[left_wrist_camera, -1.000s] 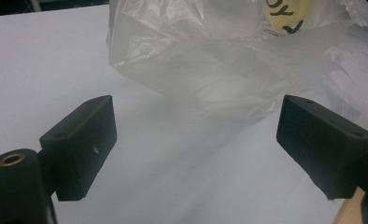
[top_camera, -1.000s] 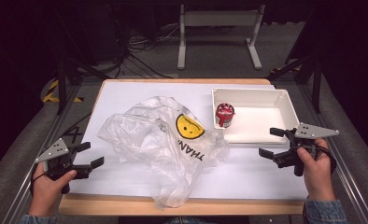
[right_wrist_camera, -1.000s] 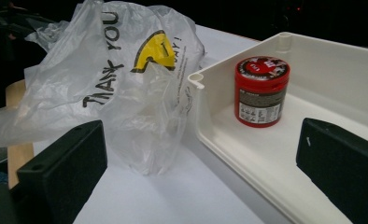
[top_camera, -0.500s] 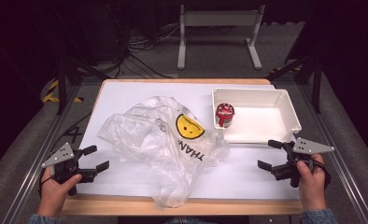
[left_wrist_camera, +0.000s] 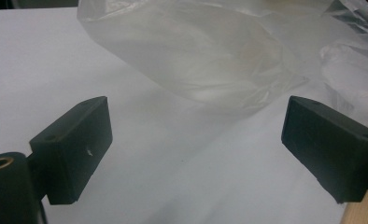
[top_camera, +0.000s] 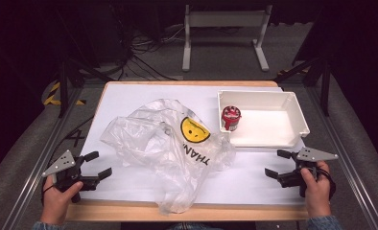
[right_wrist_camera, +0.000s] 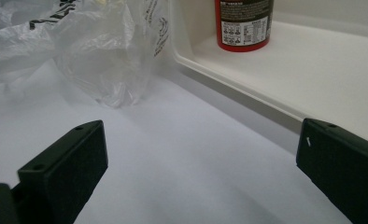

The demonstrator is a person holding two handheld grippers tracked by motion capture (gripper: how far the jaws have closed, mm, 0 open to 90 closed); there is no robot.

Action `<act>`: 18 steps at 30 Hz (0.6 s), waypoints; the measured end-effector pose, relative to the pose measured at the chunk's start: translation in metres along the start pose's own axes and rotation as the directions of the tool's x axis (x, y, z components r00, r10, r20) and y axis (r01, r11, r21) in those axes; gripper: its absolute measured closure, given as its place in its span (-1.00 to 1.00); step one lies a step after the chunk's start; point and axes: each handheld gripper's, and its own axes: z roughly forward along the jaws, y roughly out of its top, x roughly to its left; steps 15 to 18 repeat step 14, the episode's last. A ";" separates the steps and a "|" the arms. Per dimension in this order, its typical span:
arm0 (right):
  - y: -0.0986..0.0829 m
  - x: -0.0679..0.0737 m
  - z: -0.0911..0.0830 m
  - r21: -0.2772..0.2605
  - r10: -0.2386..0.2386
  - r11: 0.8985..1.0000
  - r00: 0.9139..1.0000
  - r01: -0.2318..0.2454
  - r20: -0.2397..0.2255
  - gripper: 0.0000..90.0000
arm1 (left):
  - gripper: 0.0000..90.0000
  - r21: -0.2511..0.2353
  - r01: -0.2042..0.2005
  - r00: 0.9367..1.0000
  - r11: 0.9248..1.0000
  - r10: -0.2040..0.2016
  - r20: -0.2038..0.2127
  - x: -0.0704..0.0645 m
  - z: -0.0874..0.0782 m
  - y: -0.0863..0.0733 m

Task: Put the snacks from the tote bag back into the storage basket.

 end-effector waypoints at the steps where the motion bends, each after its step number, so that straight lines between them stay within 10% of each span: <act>1: 0.000 0.000 0.000 0.003 -0.002 1.000 1.000 0.002 0.003 -0.95 | -0.79 0.007 0.003 1.000 1.000 -0.003 -0.003 0.000 0.001 0.000; 18: 0.000 0.001 0.004 0.033 0.001 0.999 1.000 -0.002 0.026 -0.95 | -0.85 0.049 0.041 0.997 0.998 -0.038 -0.064 0.005 0.004 -0.005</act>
